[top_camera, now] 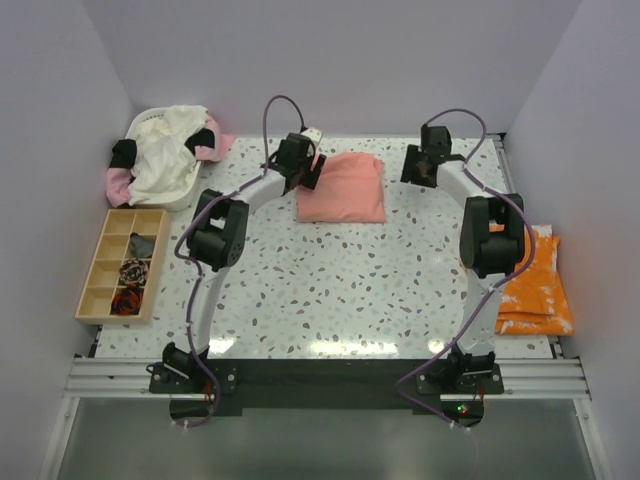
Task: Fold and stack the t-shirts
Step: Smooth out wrinkles on the folded tshirt
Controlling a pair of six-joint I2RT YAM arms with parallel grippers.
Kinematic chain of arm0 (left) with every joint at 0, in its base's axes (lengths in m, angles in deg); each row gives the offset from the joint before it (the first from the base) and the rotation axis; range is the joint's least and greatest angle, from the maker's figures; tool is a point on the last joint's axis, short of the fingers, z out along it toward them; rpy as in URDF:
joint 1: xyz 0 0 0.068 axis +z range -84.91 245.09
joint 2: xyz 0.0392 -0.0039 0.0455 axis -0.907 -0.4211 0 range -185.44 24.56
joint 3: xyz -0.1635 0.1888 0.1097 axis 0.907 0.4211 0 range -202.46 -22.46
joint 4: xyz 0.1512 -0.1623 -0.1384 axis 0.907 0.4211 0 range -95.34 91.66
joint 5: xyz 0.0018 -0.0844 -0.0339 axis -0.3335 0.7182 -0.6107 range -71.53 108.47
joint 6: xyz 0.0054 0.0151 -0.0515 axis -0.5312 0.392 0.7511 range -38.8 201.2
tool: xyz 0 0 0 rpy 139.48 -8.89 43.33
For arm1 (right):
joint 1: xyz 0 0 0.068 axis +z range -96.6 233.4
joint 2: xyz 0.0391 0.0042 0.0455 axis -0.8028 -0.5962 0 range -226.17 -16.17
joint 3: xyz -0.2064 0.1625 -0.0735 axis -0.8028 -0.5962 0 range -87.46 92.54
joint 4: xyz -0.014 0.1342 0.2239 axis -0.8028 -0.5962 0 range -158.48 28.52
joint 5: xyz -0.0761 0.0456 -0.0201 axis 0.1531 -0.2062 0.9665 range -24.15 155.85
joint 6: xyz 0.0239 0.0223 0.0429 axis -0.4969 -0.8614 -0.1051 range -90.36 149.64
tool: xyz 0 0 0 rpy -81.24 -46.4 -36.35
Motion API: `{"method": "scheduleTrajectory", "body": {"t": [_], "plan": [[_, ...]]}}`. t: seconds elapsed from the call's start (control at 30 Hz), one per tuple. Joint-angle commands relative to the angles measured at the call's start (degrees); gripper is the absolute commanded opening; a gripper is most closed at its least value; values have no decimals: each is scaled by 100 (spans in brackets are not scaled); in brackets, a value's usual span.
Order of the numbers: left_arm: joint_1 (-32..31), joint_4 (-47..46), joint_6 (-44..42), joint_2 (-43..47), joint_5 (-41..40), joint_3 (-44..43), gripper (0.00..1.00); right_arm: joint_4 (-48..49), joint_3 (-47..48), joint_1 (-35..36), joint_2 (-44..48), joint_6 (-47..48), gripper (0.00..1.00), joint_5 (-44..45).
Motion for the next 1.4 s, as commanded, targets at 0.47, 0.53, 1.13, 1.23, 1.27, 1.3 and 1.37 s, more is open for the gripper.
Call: {"method": "scheduleTrajectory", "body": {"t": [0.47, 0.53, 1.13, 1.23, 1.27, 1.3, 1.37], "plan": [[688, 42, 1288, -56, 2350, -1040, 96, 288, 2509, 40, -1616, -958, 58, -2416], [952, -134, 1544, -22, 2799, -776, 93, 332, 2457, 39, -1660, -976, 59, -2469], [1384, -2095, 2459, 760, 4787, 1685, 89, 7, 858, 39, -826, -475, 62, -2953], [1349, -2165, 2477, 936, 4787, 2037, 86, -151, 726, 48, -843, -431, 62, -3111], [1322, -2130, 2459, 1006, 4743, 2159, 85, -169, 725, 40, -869, -440, 62, -3181], [1252, -2104, 2450, 1024, 4708, 2204, 84, -213, 725, 48, -887, -457, 62, -3295], [1164, -1972, 2450, 1077, 4673, 2301, 80, -301, 708, 66, -966, -457, 62, -3410]]}}
